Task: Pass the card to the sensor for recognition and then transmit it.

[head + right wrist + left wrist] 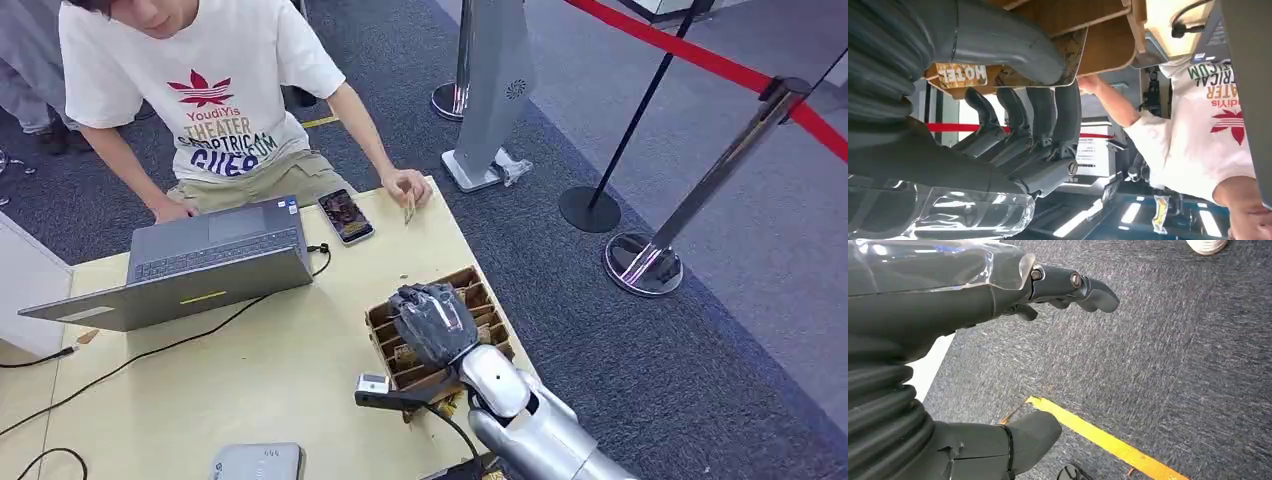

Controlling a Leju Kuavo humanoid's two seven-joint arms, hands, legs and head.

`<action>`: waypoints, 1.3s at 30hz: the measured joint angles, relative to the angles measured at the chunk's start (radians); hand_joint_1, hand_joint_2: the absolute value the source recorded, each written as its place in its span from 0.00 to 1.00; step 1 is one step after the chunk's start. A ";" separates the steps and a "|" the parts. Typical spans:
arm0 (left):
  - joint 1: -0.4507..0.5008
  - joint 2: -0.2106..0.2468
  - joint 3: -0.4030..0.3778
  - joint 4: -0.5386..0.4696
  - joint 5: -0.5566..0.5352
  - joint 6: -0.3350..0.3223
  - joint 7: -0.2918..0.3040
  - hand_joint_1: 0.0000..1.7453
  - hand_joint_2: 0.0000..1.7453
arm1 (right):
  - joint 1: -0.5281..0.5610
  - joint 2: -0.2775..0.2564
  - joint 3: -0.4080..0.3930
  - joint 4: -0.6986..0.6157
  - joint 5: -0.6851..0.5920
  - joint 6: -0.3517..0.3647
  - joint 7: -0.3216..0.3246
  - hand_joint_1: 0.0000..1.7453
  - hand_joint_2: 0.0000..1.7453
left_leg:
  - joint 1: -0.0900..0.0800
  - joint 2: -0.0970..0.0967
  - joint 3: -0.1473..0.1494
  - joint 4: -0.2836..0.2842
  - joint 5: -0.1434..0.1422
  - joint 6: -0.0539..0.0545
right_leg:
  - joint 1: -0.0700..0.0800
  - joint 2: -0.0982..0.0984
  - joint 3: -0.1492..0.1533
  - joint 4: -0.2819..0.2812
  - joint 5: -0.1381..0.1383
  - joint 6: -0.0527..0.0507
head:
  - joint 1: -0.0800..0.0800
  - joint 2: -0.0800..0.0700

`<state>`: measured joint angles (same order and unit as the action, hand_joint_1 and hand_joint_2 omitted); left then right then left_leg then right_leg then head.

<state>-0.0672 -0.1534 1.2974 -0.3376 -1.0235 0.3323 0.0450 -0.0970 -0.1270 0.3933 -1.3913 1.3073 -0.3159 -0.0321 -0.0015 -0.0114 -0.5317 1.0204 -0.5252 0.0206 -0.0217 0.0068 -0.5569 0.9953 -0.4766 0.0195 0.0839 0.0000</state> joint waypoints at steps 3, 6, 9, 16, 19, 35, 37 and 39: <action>-0.001 0.001 -0.002 0.000 -0.003 0.000 -0.005 0.00 1.00 | -0.009 0.000 0.001 -0.027 -0.001 0.004 -0.013 0.88 1.00 | 0.000 0.000 0.000 0.000 0.000 0.000 | 0.000 0.000 0.000 0.000 0.000 0.000 | 0.000 0.000; -0.002 0.003 -0.002 0.000 -0.006 0.000 -0.009 0.00 1.00 | -0.019 0.000 0.006 -0.068 -0.003 0.022 -0.026 0.88 1.00 | 0.000 0.000 0.000 0.000 0.000 0.000 | 0.000 0.000 0.000 0.000 0.000 0.000 | 0.000 0.000; -0.004 0.005 -0.002 0.000 -0.009 0.000 -0.012 0.00 1.00 | -0.038 0.000 0.018 -0.111 -0.002 0.048 -0.036 0.86 1.00 | 0.000 0.000 0.000 0.000 0.000 0.000 | 0.000 0.000 0.000 0.000 0.000 0.000 | 0.000 0.000; -0.005 0.008 -0.002 0.000 -0.005 -0.001 -0.014 0.00 1.00 | -0.083 0.000 0.047 -0.184 -0.031 0.085 -0.057 0.85 1.00 | 0.000 0.000 0.000 0.000 0.000 0.000 | 0.000 0.000 0.000 0.000 0.000 0.000 | 0.000 0.000; -0.005 0.008 -0.002 0.000 -0.001 -0.002 -0.015 0.00 1.00 | -0.114 -0.002 0.056 -0.198 -0.064 0.090 -0.066 0.88 1.00 | 0.000 0.000 0.000 0.000 0.000 0.000 | 0.000 0.000 0.000 0.000 0.000 0.000 | 0.000 0.000; -0.008 0.010 -0.010 0.001 -0.018 -0.003 -0.021 0.00 1.00 | -0.339 0.001 0.139 -0.136 -0.198 0.085 -0.094 0.94 1.00 | 0.000 0.000 0.000 0.000 0.000 0.000 | 0.000 0.001 0.000 0.001 0.001 0.000 | 0.000 0.000; -0.009 0.012 -0.011 0.003 -0.019 -0.003 -0.023 0.00 1.00 | -0.377 0.020 0.156 -0.098 -0.209 0.085 -0.099 0.93 1.00 | 0.000 0.000 0.000 0.000 0.001 0.000 | 0.000 0.001 0.000 0.001 0.001 0.000 | 0.000 0.000; -0.010 0.014 -0.012 0.006 -0.019 -0.002 -0.023 0.00 1.00 | -0.407 0.039 0.169 -0.063 -0.216 0.083 -0.103 0.94 1.00 | 0.000 0.000 0.000 0.000 0.001 0.000 | 0.000 0.000 0.000 0.001 0.001 0.000 | 0.000 0.000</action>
<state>-0.0769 -0.1389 1.2852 -0.3311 -1.0426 0.3300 0.0217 -0.5044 -0.0882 0.5626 -1.4543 1.0910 -0.2327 -0.1354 -0.0011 -0.0113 -0.5313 1.0205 -0.5246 0.0207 -0.0214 0.0071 -0.5567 0.9963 -0.4760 0.0194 0.0835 0.0000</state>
